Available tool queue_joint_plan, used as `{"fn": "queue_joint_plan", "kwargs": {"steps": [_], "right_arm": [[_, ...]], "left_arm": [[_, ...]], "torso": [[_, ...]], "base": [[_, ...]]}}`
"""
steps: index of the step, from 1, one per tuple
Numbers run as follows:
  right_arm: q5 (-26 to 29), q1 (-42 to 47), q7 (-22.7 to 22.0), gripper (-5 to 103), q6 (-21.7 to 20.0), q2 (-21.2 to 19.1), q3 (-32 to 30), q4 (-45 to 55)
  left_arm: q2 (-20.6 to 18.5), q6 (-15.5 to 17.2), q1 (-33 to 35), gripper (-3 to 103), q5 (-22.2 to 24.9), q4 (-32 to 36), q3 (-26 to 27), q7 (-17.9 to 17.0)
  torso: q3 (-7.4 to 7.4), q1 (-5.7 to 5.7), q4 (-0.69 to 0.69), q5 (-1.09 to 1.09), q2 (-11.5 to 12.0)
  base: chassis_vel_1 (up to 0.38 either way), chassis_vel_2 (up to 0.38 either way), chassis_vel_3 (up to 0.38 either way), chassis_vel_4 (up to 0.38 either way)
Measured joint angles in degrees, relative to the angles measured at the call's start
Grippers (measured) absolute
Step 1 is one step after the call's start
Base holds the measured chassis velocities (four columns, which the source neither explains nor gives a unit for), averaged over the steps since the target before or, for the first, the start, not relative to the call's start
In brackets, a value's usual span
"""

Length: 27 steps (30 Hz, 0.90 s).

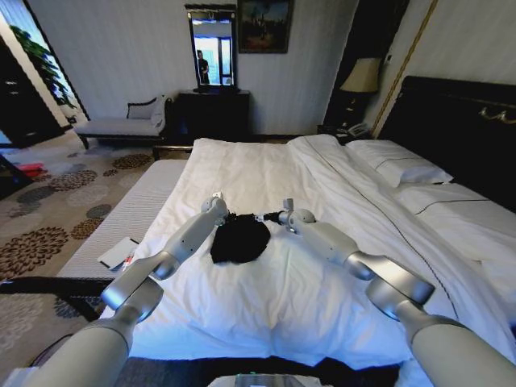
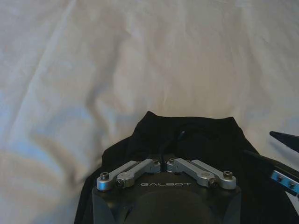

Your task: Fold the clothes on the bed.

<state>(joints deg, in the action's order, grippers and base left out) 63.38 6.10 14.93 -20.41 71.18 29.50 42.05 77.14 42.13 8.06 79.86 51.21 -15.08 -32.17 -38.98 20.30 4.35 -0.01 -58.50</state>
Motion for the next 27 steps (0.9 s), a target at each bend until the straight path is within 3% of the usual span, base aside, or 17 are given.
{"fn": "queue_joint_plan", "kwargs": {"steps": [11, 18, 27], "right_arm": [[-2.2, -0.2, 0.9, 100, 1.0, 4.2, -3.4, -4.9], [-2.5, 0.4, 0.7, 100, 0.9, 4.7, -4.3, -5.1], [-2.7, 0.8, 0.6, 100, 0.2, 4.9, -3.6, -5.3]], "left_arm": [[-1.4, 0.0, 1.1, 0, 0.5, 3.7, 0.2, -0.4], [-4.9, 0.0, 3.4, 0, -0.8, 7.5, -0.1, 0.0], [-5.9, 0.0, 4.4, 0, -1.0, 9.3, -0.3, 0.0]], "torso": [[0.0, 0.0, -0.03, 0.01, 0.0], [0.01, 0.0, -0.05, 0.01, 0.0], [0.0, 0.0, -0.02, 0.01, 0.0]], "base": [[0.0, 0.0, 0.0, 0.0], [0.0, 0.0, 0.0, 0.0], [0.0, 0.0, 0.0, 0.0]]}}
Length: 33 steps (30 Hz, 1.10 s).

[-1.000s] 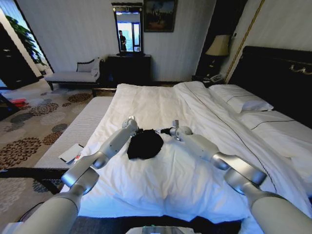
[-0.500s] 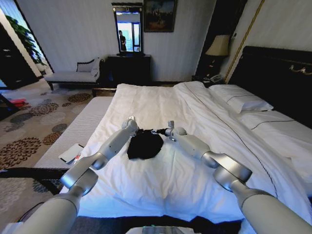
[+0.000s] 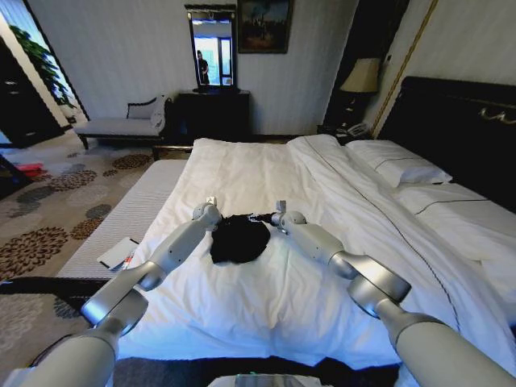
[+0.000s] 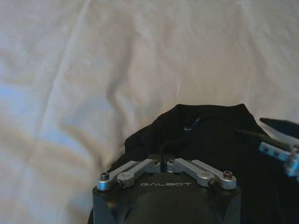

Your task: Fold the clothes on the bed.

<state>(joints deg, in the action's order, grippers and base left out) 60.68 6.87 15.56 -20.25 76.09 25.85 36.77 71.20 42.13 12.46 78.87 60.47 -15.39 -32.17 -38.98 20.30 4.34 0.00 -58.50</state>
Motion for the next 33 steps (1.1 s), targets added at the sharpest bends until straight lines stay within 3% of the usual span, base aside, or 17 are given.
{"fn": "queue_joint_plan", "kwargs": {"steps": [5, 7, 15, 33], "right_arm": [[-0.2, 0.1, 0.0, 103, -0.1, 0.3, 0.2, -0.6], [0.5, 0.1, 0.0, 99, -0.2, 0.6, 0.0, -1.5], [2.3, -0.2, -0.2, 97, -0.4, 1.1, -1.7, -3.9], [-2.4, -0.5, 1.1, 96, 1.7, 2.3, -3.9, -8.3]], "left_arm": [[-0.1, 0.0, 0.1, 0, 0.0, 0.5, -0.2, -0.1], [-0.1, 0.0, 0.1, 0, 0.0, 0.6, -0.2, -0.1], [0.2, 0.0, 0.1, 0, 0.1, 0.8, -0.5, -0.1], [-0.6, 0.0, 0.2, 0, 0.1, 2.1, -1.8, 0.2]], "torso": [[0.0, 0.0, -0.02, 0.0, 0.0], [0.0, 0.0, -0.01, 0.0, 0.0], [0.0, 0.0, -0.01, 0.0, 0.0], [0.0, 0.0, -0.01, 0.0, 0.0]], "base": [[0.0, 0.0, 0.0, 0.0], [0.0, 0.0, 0.0, 0.0], [0.0, 0.0, 0.0, 0.0], [0.0, 0.0, 0.0, 0.0]]}}
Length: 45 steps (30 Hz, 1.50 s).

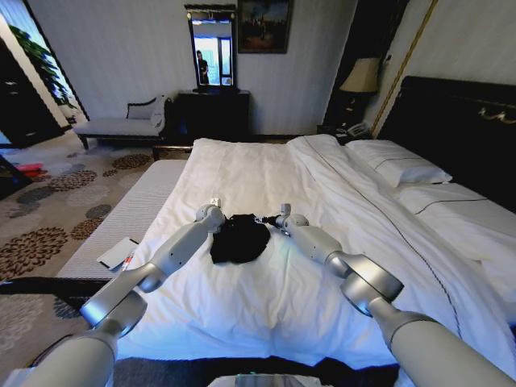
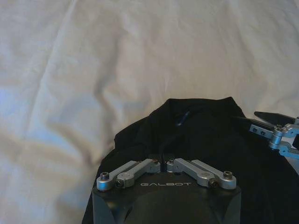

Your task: Fold the clothes on the bed.

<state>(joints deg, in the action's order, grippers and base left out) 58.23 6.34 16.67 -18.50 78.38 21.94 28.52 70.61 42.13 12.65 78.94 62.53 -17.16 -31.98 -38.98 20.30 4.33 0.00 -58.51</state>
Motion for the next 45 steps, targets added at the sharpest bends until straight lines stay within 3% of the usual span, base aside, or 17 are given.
{"fn": "queue_joint_plan", "kwargs": {"steps": [3, 6, 9, 13, 19, 22, 27, 39, 45], "right_arm": [[0.0, 0.1, 0.0, 91, 0.0, 0.3, 0.0, 0.1], [0.0, 0.2, 0.1, 74, -0.2, 0.3, 0.2, 0.4], [-0.1, 0.4, 0.1, 69, -0.2, 0.3, 0.6, 0.6], [-0.3, 0.7, 0.1, 47, -0.2, 0.3, 0.9, 0.7], [-0.4, 0.8, 0.1, 31, -0.2, 0.0, 1.1, 1.0], [-0.4, 0.8, 0.1, 15, -0.2, -0.1, 1.2, 1.1], [-0.4, 1.0, -0.2, 1, -0.1, -0.3, 1.2, 1.8], [1.0, 1.7, -2.0, 0, -0.2, -1.9, 1.2, 5.8], [5.3, 2.7, -5.6, 0, -1.7, -6.0, 0.1, 16.2]], "left_arm": [[-0.1, 0.0, 0.0, 0, 0.0, 0.1, 0.0, 0.0], [-0.3, 0.0, 0.1, 0, 0.0, 0.4, 0.1, 0.0], [-0.4, 0.0, 0.2, 0, 0.1, 0.5, 0.2, 0.0], [-0.4, 0.0, 0.6, 0, 0.1, 0.6, 0.6, 0.0], [-1.0, 0.0, 1.0, 0, 0.0, 1.1, 0.7, -0.1], [-1.1, 0.0, 1.1, 0, 0.0, 1.2, 0.8, -0.1], [-1.1, 0.0, 1.1, 0, 0.0, 1.5, 0.9, -0.3], [-1.3, 0.0, 1.7, 0, 0.0, 2.8, 1.3, -1.1], [-3.3, 0.0, 2.0, 0, -0.2, 6.7, 2.6, -1.8]], "torso": [[0.0, 0.0, -0.01, 0.0, 0.0], [0.0, 0.0, 0.0, 0.0, 0.0], [0.0, 0.0, 0.0, 0.0, 0.0], [0.0, 0.0, 0.0, 0.0, 0.0], [0.0, 0.0, -0.01, 0.0, 0.0], [0.0, 0.0, -0.01, 0.0, 0.0], [0.0, 0.0, 0.0, 0.0, 0.0], [0.0, 0.01, 0.01, 0.0, 0.0], [0.0, 0.0, -0.02, 0.0, 0.0]], "base": [[0.0, 0.0, 0.0, 0.0], [0.0, 0.0, 0.0, 0.0], [0.0, 0.0, 0.0, 0.0], [0.0, 0.0, 0.0, 0.0], [0.0, 0.0, 0.0, 0.0], [0.0, 0.0, 0.0, 0.0], [0.0, 0.0, 0.0, 0.0], [0.0, 0.0, 0.0, 0.0], [0.0, 0.0, 0.0, 0.0]]}}
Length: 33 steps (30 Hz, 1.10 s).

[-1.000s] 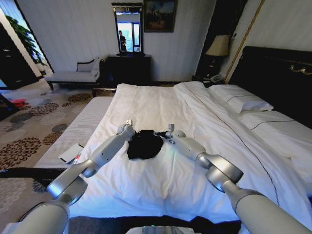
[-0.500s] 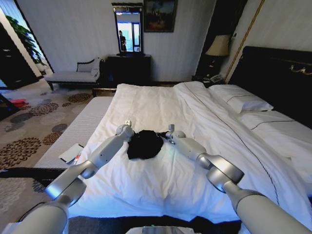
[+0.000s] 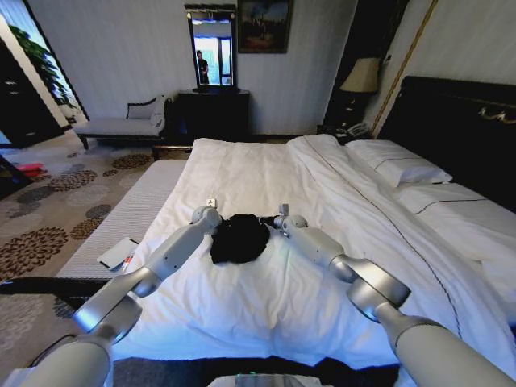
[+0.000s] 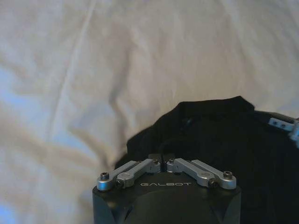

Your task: Fold the clothes on the bed.

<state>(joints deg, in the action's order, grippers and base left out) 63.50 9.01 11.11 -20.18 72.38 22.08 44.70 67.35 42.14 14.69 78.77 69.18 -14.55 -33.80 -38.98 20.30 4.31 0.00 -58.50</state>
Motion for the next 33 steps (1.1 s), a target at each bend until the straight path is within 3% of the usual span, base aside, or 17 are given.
{"fn": "queue_joint_plan", "kwargs": {"steps": [3, 10, 15, 25, 30, 33], "right_arm": [[1.5, 0.3, -1.2, 0, -0.5, -2.1, -0.6, 4.1], [5.4, 1.7, -6.1, 0, -1.9, -12.0, -4.1, 16.2], [7.7, 1.1, -8.9, 0, -2.4, -16.7, -6.5, 22.5], [12.0, -7.0, -11.7, 0, -3.2, -20.5, -5.9, 29.3], [13.8, -13.9, -12.2, 0, -3.4, -20.9, -3.8, 29.5], [14.6, -21.2, -12.1, 0, -3.5, -20.6, -1.6, 27.3]], "left_arm": [[-1.3, 0.0, 0.0, 0, 0.1, 2.2, 0.0, -0.4], [-4.1, 0.0, -1.0, 0, 1.9, 9.5, 2.5, -2.1], [-6.1, -0.4, -4.6, 0, 2.7, 12.3, 3.2, -1.5], [-9.9, -1.4, -16.0, 0, 8.3, 18.3, 0.0, -2.3], [-10.4, -2.0, -23.5, 0, 9.8, 15.7, -2.9, -0.3], [-10.0, -3.0, -30.4, 0, 10.6, 10.0, -5.6, 3.6]], "torso": [[0.0, 0.0, 0.01, 0.0, 0.0], [0.0, 0.0, 0.07, 0.01, 0.0], [0.0, 0.0, 0.02, 0.01, 0.0], [0.0, 0.0, 0.02, 0.01, 0.0], [0.0, -0.01, 0.01, 0.0, 0.0], [-0.01, 0.01, 0.0, -0.01, 0.0]], "base": [[0.0, 0.0, 0.0, 0.0], [0.0, 0.0, 0.0, 0.0], [0.0, 0.0, 0.0, 0.0], [0.0, 0.0, 0.0, 0.0], [0.0, 0.0, 0.0, 0.0], [0.0, 0.0, 0.0, 0.0]]}}
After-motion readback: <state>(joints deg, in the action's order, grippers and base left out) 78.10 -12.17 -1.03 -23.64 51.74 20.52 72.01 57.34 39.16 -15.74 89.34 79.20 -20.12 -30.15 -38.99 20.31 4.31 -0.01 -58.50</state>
